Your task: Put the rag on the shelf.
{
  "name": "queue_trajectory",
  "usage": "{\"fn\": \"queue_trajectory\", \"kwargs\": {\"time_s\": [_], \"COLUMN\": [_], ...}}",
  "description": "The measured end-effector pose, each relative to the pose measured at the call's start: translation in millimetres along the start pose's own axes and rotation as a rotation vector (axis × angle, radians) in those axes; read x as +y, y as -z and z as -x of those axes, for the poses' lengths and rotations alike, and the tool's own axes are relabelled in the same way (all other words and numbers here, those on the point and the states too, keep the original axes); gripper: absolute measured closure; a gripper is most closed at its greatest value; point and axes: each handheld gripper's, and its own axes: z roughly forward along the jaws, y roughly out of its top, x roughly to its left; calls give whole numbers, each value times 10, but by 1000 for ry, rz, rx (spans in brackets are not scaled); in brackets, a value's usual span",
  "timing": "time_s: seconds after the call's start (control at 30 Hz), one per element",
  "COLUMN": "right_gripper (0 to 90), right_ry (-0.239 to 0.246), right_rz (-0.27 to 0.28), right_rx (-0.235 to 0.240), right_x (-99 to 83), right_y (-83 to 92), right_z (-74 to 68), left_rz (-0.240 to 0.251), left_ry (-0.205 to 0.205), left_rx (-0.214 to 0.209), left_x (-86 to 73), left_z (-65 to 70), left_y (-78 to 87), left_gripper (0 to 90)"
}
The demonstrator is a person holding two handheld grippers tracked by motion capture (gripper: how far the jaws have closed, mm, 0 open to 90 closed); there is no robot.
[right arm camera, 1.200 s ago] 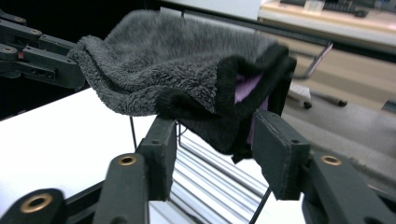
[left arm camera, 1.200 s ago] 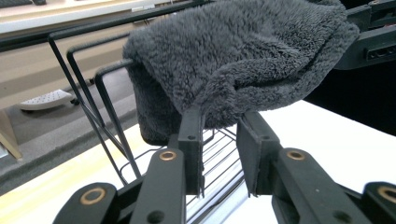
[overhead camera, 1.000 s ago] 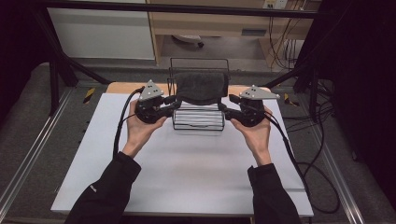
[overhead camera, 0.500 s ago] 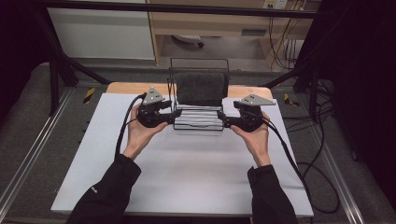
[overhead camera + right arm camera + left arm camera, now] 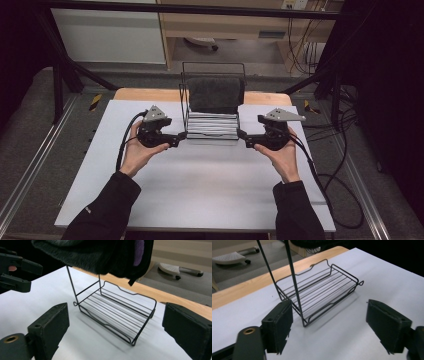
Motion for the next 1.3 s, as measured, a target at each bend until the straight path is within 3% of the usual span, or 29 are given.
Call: {"fn": "queue_trajectory", "kwargs": {"time_s": [0.4, 0.67, 0.9, 1.1, 1.3], "right_gripper": [14, 6, 6, 6, 5], "right_ry": [-14, -33, -49, -79, -78], "right_rz": [-58, -89, -118, -137, -153], "right_rx": [30, 56, 71, 57, 43], "right_x": [-255, -574, -892, -1139, -1328], "right_y": [171, 186, 217, 289, 398], "right_z": [-32, -28, 34, 122, 215], "left_rz": [-21, -35, -49, -59, -57], "left_ry": [-2, 16, 20, 48, 45], "left_rx": [-1, 3, 21, 33, 40], "left_x": [-408, -743, -996, -1207, -1347], "left_z": [-53, -96, -143, -220, -272], "left_y": [241, 377, 463, 515, 588], "left_gripper": [93, 67, 66, 67, 71]}}
